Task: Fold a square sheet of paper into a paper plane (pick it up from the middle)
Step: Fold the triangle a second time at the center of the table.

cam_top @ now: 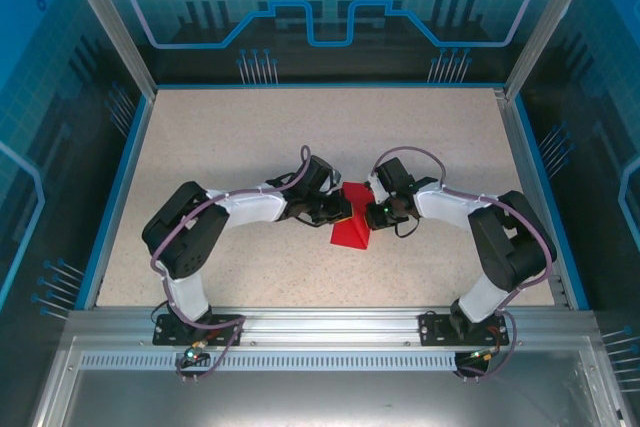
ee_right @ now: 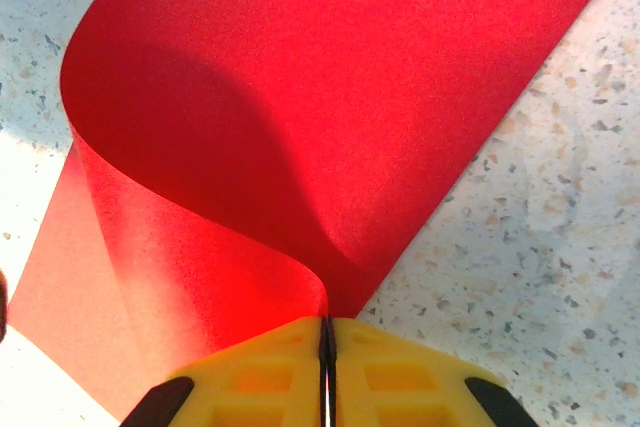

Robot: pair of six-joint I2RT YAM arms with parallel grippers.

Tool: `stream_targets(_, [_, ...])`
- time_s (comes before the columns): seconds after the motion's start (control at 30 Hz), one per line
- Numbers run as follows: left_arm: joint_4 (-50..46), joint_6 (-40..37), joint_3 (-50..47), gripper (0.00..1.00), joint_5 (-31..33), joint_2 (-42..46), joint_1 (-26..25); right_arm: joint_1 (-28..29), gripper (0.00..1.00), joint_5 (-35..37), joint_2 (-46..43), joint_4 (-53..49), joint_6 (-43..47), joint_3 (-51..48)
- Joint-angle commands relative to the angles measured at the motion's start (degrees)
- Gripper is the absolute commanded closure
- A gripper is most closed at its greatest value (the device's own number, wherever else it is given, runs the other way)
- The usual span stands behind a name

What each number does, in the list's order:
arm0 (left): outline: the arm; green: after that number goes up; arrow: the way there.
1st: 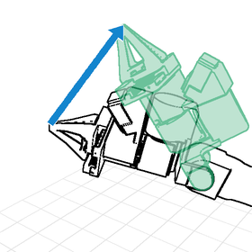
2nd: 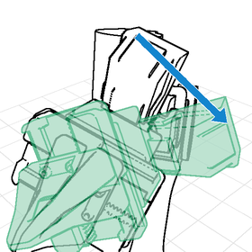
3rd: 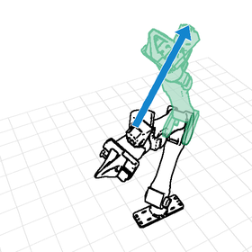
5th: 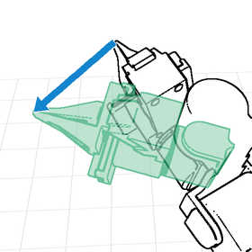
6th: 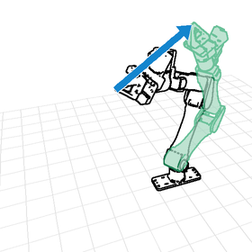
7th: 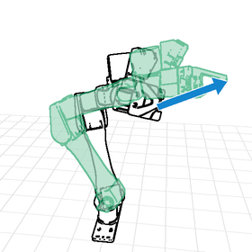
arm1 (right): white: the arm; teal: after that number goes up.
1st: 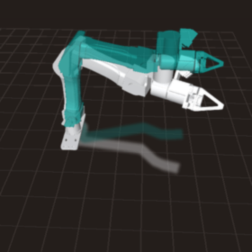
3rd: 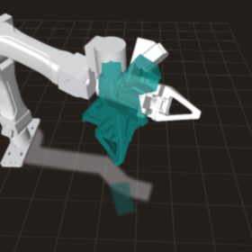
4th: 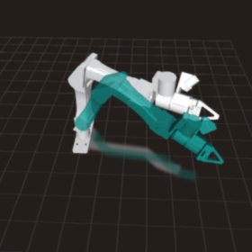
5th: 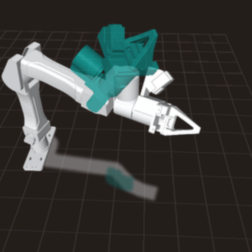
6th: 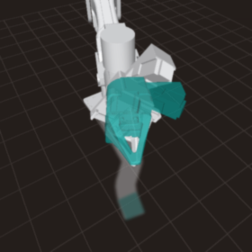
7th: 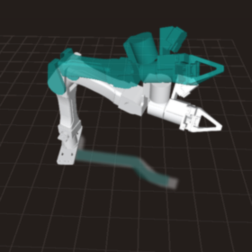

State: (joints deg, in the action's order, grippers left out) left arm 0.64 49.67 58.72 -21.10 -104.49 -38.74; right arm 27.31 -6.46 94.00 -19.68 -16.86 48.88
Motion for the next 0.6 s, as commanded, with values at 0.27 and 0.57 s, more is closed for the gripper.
stream_targets(0.27, [3.22,1.99,2.01,0.93,-2.11,-2.91,-0.65,-0.94,0.9,-0.05,0.17,-0.53,0.78,1.2])
stream_targets(0.57, [3.88,1.76,2.28,0.92,-2.35,-3.96,-0.7,-0.94,0.89,-0.22,0.21,-0.35,0.95,1.19])
